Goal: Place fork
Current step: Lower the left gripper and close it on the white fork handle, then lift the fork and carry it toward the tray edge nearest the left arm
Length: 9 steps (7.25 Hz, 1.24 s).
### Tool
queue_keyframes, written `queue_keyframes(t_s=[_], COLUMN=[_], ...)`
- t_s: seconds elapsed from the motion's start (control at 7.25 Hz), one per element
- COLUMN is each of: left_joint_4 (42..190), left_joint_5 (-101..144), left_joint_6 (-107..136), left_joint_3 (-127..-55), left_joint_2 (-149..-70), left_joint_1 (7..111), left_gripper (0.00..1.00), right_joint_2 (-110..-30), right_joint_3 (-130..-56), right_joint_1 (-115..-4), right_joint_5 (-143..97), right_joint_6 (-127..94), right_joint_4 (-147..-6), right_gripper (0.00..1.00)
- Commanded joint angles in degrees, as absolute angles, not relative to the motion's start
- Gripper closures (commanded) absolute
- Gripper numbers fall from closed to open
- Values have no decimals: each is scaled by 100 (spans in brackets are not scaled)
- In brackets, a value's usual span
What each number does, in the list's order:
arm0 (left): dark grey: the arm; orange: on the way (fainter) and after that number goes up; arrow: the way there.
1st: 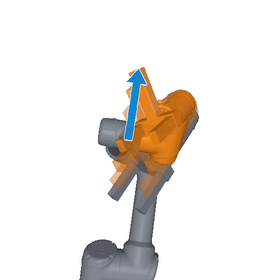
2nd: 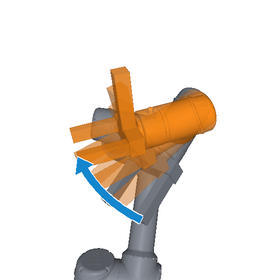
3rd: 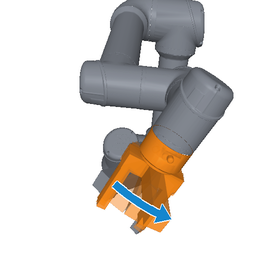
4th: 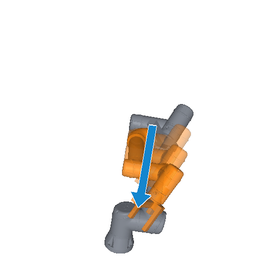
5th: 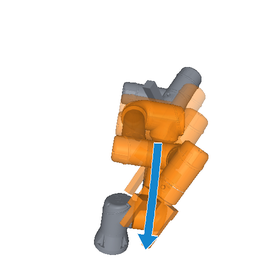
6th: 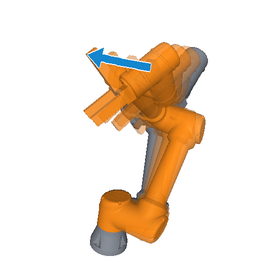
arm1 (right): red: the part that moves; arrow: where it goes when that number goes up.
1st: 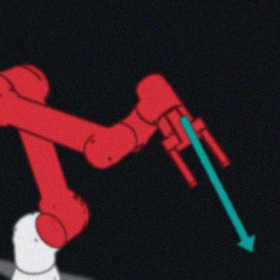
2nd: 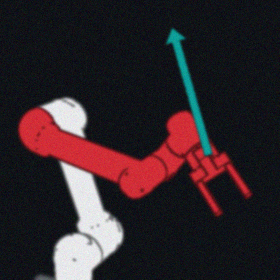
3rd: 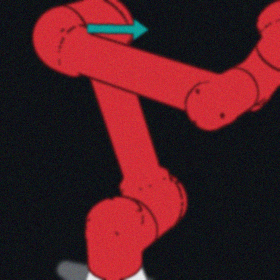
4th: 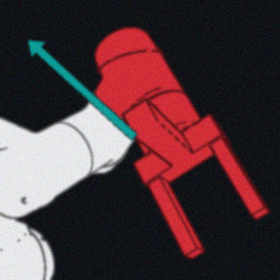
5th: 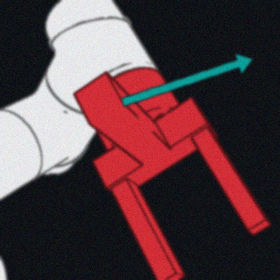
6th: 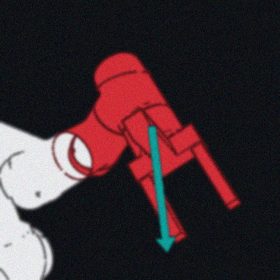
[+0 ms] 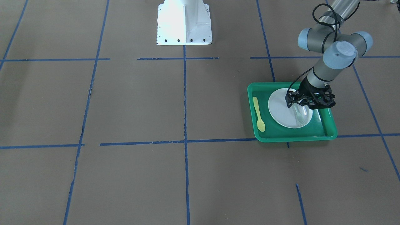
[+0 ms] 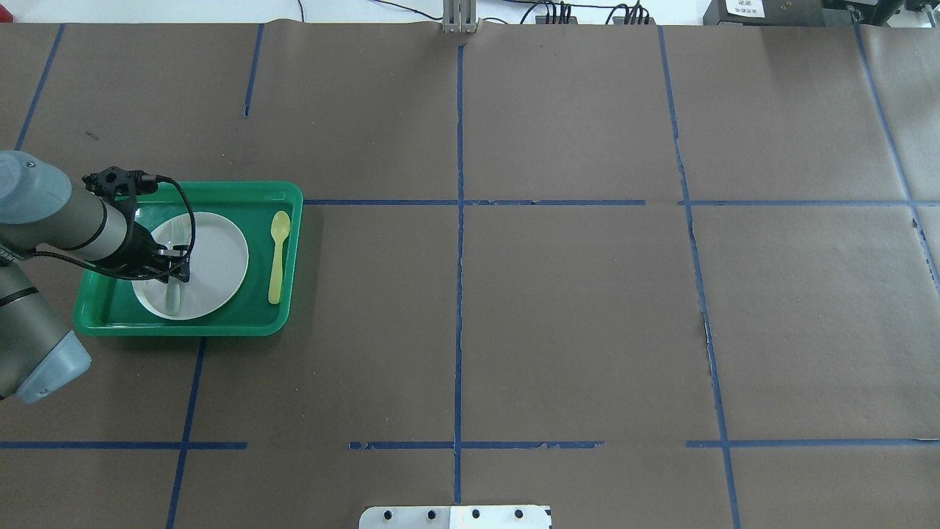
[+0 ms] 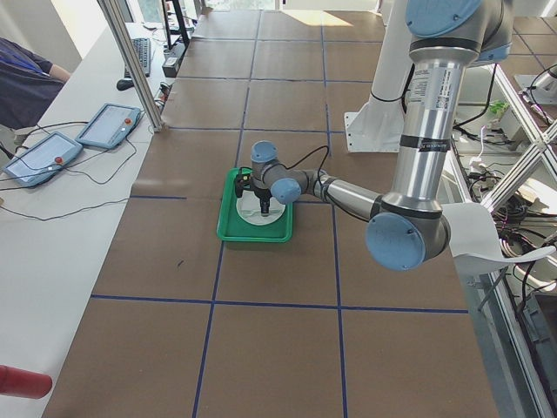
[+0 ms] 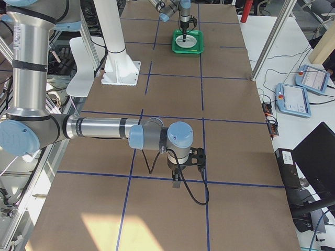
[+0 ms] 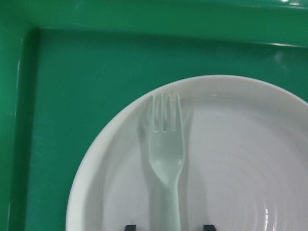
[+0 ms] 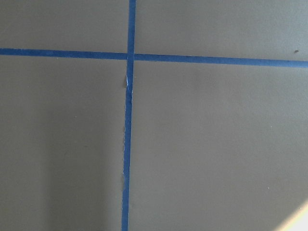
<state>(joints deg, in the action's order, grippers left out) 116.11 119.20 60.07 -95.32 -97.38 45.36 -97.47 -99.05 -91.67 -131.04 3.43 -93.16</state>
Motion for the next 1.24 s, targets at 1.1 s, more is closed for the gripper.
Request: queue_keyframes(t_s=[1.1], left_joint_4=[12423], left_joint_5=[12621], left_joint_6=[4570], left_joint_3=[-9503], left_joint_2=[-8966], left_joint_1=[5687], left_gripper=[100], right_joint_2=[-9747], right_joint_3=[-9905], right_joint_1=[-9167], right_joint_5=[-13104], right_joint_6=[343], right_joint_4=[-9316], right_gripper=[0])
